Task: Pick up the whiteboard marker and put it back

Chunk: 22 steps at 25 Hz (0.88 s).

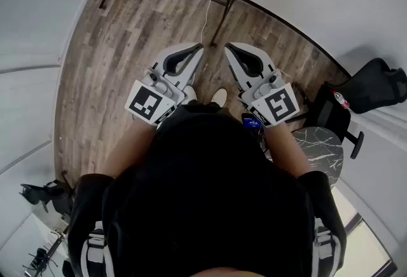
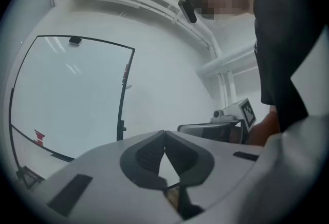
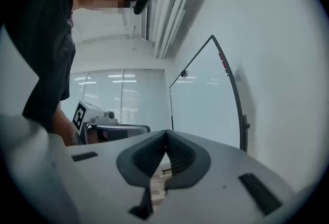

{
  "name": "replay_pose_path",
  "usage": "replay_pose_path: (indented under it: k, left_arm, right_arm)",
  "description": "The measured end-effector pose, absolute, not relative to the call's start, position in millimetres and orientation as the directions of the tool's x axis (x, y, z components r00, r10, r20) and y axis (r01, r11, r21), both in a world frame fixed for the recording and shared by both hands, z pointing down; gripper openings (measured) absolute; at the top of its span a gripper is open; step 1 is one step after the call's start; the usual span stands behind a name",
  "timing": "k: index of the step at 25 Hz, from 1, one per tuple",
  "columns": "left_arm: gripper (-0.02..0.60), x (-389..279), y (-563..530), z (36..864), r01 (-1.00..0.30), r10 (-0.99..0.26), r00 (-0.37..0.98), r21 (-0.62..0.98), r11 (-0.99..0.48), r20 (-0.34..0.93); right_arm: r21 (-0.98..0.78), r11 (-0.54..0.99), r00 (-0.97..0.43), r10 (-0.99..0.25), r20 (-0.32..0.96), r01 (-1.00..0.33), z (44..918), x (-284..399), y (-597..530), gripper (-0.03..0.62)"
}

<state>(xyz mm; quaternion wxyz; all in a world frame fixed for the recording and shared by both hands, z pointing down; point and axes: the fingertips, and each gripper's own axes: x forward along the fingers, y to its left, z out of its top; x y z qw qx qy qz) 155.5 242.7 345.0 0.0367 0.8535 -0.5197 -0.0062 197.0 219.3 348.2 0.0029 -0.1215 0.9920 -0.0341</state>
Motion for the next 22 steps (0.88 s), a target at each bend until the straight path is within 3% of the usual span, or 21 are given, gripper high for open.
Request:
replay_pose_path:
  k: [22]
  left_arm:
    - [0.003,159.0,248.6,326.3,-0.894,-0.894,0.447,0.030,-0.447,-0.018]
  right_arm:
    - [-0.059,0.954,-0.956,-0.294,-0.012,-0.293,330.1,208.4,217.2,-0.003]
